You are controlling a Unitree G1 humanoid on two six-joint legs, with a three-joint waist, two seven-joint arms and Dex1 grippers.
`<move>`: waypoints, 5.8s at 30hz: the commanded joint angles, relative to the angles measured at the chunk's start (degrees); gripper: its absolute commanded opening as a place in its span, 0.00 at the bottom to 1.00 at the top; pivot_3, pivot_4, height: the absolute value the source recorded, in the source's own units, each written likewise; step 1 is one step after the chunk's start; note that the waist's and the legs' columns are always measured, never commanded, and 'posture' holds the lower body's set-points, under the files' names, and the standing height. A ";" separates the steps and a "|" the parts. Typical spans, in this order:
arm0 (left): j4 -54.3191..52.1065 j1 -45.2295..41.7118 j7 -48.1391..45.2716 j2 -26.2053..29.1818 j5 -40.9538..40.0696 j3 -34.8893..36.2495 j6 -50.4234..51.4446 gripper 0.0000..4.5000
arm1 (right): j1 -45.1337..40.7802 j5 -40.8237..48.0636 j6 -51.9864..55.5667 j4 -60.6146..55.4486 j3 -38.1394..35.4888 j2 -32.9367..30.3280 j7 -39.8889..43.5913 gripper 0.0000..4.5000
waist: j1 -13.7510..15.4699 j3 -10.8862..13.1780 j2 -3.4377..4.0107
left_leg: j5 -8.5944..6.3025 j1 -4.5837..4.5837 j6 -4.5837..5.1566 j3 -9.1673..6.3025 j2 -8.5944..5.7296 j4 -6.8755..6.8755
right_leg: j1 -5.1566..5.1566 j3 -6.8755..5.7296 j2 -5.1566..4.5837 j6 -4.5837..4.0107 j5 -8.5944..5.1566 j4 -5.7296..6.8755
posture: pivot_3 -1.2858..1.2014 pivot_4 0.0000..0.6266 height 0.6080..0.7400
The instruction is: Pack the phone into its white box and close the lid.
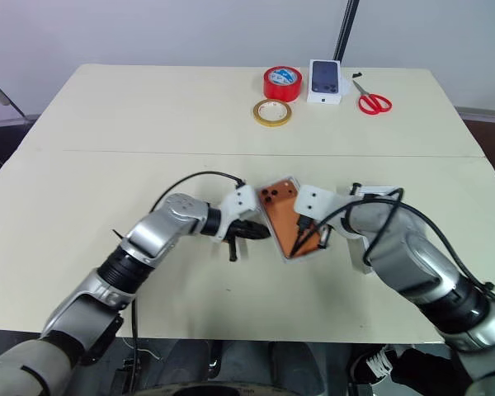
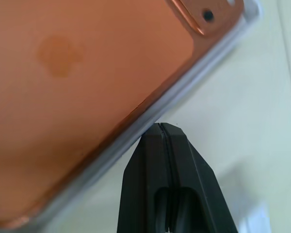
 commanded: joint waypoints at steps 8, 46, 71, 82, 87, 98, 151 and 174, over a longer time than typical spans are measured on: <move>1.70 -2.69 -1.44 -6.70 0.92 -2.23 -2.90 0.01 | 14.91 4.17 3.52 -12.21 -9.10 -6.20 1.81 0.00 | 0.14 -0.05 0.08 | 0.00 0.08 0.00 0.00 0.04 0.00 | 0.08 0.01 0.07 0.00 0.00 0.01 | 0.52 0.24 1.00; -23.62 20.37 -5.86 16.40 -7.21 15.46 -22.59 0.00 | 2.27 25.69 37.88 3.25 -30.12 10.33 -15.51 0.63 | -0.78 -0.08 0.19 | -0.01 0.17 0.01 0.01 0.09 -0.09 | 0.18 0.04 0.00 -0.01 0.00 -0.07 | 0.52 0.24 1.00; -7.10 13.04 2.97 13.92 -7.33 23.98 -25.41 0.00 | -3.90 123.76 11.06 10.74 -31.49 14.60 -72.22 0.01 | -1.08 -0.01 0.18 | -0.11 0.00 0.20 0.06 0.20 -0.03 | 0.18 -0.03 0.05 -0.01 0.00 -0.22 | 0.52 0.24 1.00; -8.91 13.99 1.57 11.89 -5.86 19.77 -26.62 0.00 | 14.16 123.76 -8.64 -4.10 -23.05 23.78 -92.64 0.13 | -0.70 -0.03 0.22 | -0.09 -0.15 0.17 0.03 0.17 0.07 | -0.05 0.02 0.02 0.01 0.01 -0.05 | 0.52 0.24 1.00; -7.15 12.38 1.86 7.45 -3.02 13.82 -26.66 0.00 | 10.20 123.76 -1.17 1.26 -27.72 7.79 -80.58 0.66 | -0.88 -0.03 0.26 | -0.09 0.10 0.19 0.04 0.10 0.06 | 0.24 0.02 0.06 0.01 0.01 -0.12 | 0.52 0.24 1.00; 0.76 6.40 4.17 -3.49 2.46 5.84 -27.44 0.00 | 1.65 111.26 8.81 6.06 -28.20 -18.70 -66.92 0.59 | -0.73 -0.02 0.38 | -0.11 0.09 0.21 0.07 0.21 -0.06 | 0.19 0.13 0.13 -0.01 0.00 -0.20 | 0.52 0.24 1.00; -2.54 1.47 -2.59 -3.92 4.06 1.75 -15.51 0.00 | 12.60 48.25 16.40 -11.82 -22.92 -8.60 -29.14 0.02 | -0.72 -0.03 0.39 | -0.11 0.09 0.20 0.05 0.14 -0.02 | 0.17 0.06 0.16 0.00 0.00 -0.16 | 0.52 0.24 1.00; -1.72 1.90 -2.65 -2.86 4.47 2.70 -15.47 0.00 | 17.30 43.46 15.79 -14.04 -26.14 -10.16 -24.57 0.02 | -0.64 -0.03 0.39 | -0.11 0.10 0.20 0.04 0.13 -0.02 | 0.18 0.05 0.16 0.00 0.00 -0.16 | 0.52 0.24 1.00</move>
